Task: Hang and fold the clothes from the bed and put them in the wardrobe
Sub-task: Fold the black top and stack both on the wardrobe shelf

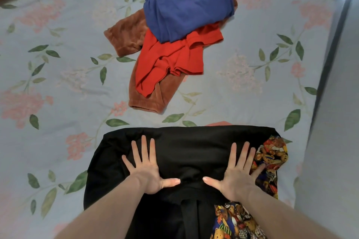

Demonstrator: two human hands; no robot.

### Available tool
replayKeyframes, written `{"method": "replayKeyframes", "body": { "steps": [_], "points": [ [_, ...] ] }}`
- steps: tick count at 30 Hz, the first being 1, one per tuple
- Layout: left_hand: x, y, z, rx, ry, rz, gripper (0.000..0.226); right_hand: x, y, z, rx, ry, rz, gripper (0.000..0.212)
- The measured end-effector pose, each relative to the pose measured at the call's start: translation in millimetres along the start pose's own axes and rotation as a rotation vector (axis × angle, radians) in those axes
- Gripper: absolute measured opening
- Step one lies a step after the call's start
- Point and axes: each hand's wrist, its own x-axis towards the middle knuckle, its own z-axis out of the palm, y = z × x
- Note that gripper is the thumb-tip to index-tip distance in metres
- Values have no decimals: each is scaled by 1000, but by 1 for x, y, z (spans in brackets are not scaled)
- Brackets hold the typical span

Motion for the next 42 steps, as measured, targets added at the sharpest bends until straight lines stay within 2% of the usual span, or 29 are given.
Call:
{"method": "replayKeyframes", "body": {
  "steps": [8, 12, 14, 16, 18, 20, 21, 23, 25, 27, 29, 33, 37, 42],
  "points": [
    [0, -2, 8, -21, 101, 20, 152, 2, 4, 11, 23, 120, -34, 145],
    [-11, -12, 18, -127, 258, 116, 150, -6, 15, 21, 109, 259, -134, 139],
    [-23, -24, 30, -332, 433, 218, 135, -17, 28, 32, 262, 412, -228, 125],
    [-44, -39, 47, -633, 633, 283, 105, -37, 42, 48, 487, 558, -287, 104],
    [-70, -59, 73, -798, 792, 206, 79, -62, 55, 68, 660, 618, -281, 89],
    [-96, -83, 103, -856, 859, 14, 70, -89, 69, 85, 737, 664, -184, 81],
    [-108, -96, 118, -879, 856, -95, 70, -100, 79, 96, 775, 675, -109, 80],
    [-129, -120, 149, -938, 751, -295, 76, -120, 95, 114, 866, 644, 82, 90],
    [-145, -140, 174, -1104, 552, -338, 74, -134, 110, 132, 960, 560, 241, 98],
    [-158, -144, 186, -1350, 295, -297, 51, -147, 117, 141, 1102, 432, 354, 77],
    [-165, -146, 190, -1444, 163, -296, 41, -158, 120, 145, 1220, 285, 404, 56],
    [-167, -144, 188, -1497, 121, -238, 39, -163, 123, 151, 1196, 173, 378, 61],
    [-171, -142, 184, -1595, 159, -220, 26, -167, 121, 149, 1230, 79, 339, 42],
    [-179, -138, 179, -1856, 79, -283, 30, -171, 116, 152, 1402, -20, 375, 43]
  ]
}}
